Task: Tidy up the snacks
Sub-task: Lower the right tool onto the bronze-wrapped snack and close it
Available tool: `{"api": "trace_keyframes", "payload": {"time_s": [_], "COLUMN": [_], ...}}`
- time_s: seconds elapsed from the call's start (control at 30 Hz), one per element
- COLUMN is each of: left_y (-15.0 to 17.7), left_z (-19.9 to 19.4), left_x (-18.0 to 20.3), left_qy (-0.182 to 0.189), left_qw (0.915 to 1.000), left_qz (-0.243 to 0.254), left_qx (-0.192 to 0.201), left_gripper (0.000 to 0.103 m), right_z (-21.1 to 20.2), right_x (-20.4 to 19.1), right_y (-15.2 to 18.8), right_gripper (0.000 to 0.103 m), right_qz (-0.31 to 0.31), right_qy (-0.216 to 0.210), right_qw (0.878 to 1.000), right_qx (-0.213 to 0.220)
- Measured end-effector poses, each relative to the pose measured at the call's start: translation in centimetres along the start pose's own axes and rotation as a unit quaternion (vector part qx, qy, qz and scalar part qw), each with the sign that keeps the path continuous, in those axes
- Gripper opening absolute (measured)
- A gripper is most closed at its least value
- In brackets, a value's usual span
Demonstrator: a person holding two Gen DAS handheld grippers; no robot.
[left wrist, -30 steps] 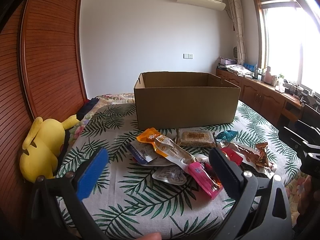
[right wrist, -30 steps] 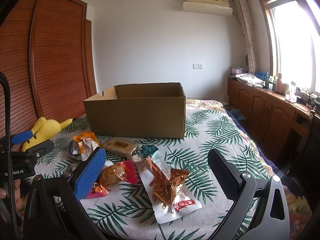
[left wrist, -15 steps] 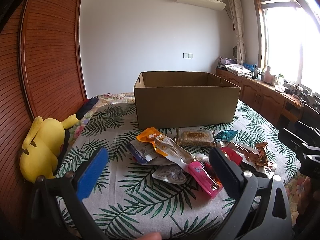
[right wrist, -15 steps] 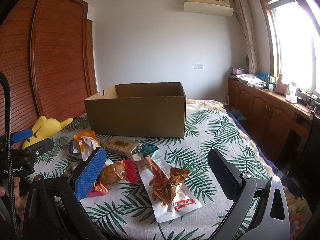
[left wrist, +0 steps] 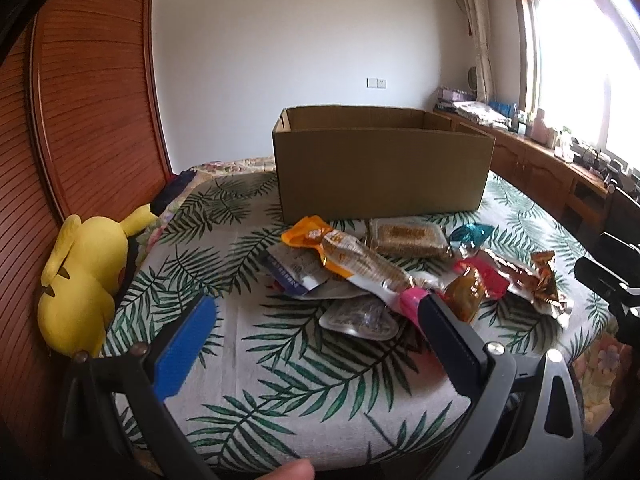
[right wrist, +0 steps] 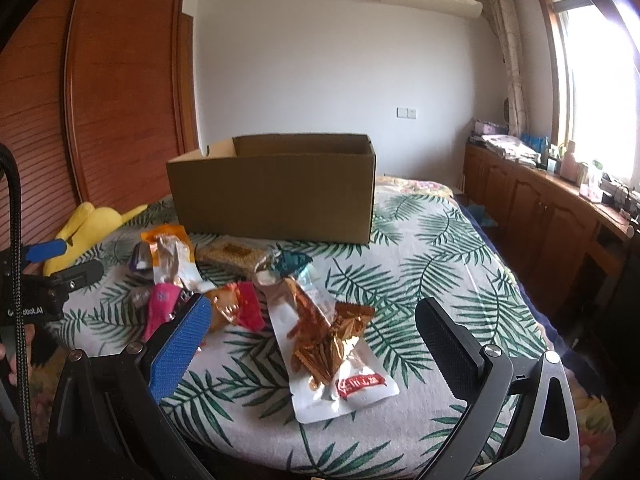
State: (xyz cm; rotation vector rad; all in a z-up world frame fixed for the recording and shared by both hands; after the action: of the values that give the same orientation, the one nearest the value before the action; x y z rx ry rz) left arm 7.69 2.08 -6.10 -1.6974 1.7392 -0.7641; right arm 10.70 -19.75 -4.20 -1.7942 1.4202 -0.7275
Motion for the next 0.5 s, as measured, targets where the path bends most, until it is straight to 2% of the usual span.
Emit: {"api": "trace_keyframes", "payload": {"time_s": [0.3, 0.5], "left_y": [0.8, 1.2], "left_z": [2.1, 3.5], "left_x": [-0.9, -1.9], "left_qy": [-0.003, 0.014], "left_qw": [0.9982, 0.9970], "left_qz": [0.035, 0.022], "left_qx": [-0.048, -0.074], "left_gripper": [0.102, 0.102], "right_z": [1.5, 3.1], "right_x": [0.1, 0.8], "right_y": [1.3, 1.8], "right_gripper": [0.102, 0.098], "right_qz": [-0.029, -0.024], "right_qy": [-0.019, -0.051], "right_qw": [0.999, 0.995], "right_qx": [-0.043, -0.081]}}
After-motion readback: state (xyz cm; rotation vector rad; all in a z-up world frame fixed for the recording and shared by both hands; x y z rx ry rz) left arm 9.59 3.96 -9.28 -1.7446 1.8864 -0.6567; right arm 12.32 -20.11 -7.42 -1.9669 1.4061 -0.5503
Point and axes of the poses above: each gripper's, at about its wrist camera, not at the fingertips, and z roughly the way its jaws point, x to its right, y to its underside, the point moved 9 cm from there along z, roughly the way its jaws point, and after that the axes turned 8 degrees about -x, right-handed, at the moved point
